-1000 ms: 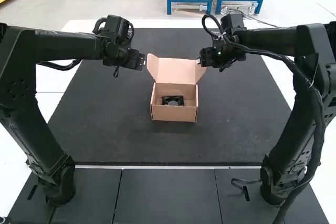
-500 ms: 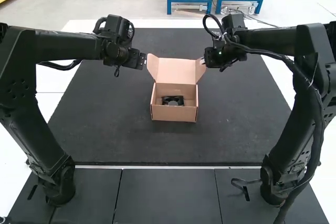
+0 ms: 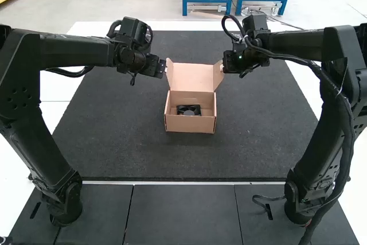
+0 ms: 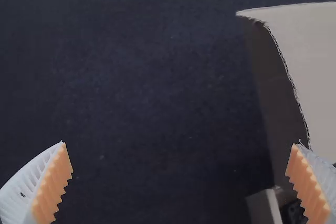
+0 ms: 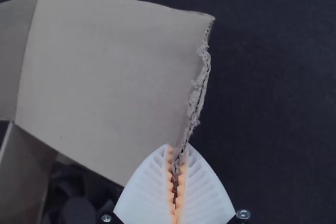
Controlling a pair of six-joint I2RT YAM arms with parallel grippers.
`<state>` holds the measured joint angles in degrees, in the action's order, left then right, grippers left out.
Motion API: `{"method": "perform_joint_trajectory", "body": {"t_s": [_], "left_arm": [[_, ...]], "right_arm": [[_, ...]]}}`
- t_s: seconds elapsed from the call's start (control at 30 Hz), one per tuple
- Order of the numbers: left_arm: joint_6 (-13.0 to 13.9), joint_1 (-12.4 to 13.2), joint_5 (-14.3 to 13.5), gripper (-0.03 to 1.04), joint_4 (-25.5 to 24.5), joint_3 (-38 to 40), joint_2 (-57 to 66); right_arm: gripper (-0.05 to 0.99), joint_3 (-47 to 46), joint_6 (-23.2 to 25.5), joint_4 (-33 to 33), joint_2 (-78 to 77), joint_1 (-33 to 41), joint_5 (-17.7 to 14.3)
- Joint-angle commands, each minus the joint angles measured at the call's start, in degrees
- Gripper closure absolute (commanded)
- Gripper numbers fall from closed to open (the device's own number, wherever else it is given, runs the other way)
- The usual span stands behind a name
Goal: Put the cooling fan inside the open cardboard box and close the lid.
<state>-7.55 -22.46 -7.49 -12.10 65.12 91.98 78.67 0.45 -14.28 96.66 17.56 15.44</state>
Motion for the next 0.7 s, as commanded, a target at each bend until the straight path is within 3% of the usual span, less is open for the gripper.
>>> {"method": "perform_joint_trajectory", "body": {"t_s": [0.0,0.67], "left_arm": [[-1.06,-0.66,1.86,0.05,0.50,2.64,0.83],[-1.33,-0.75,2.21,0.05,-3.72,1.76,-0.49]], "right_arm": [[0.93,-0.28,-0.01,0.48,0.63,-0.34,2.14],[0.95,-6.25,1.22,1.36,-1.13,4.41,3.45]]}}
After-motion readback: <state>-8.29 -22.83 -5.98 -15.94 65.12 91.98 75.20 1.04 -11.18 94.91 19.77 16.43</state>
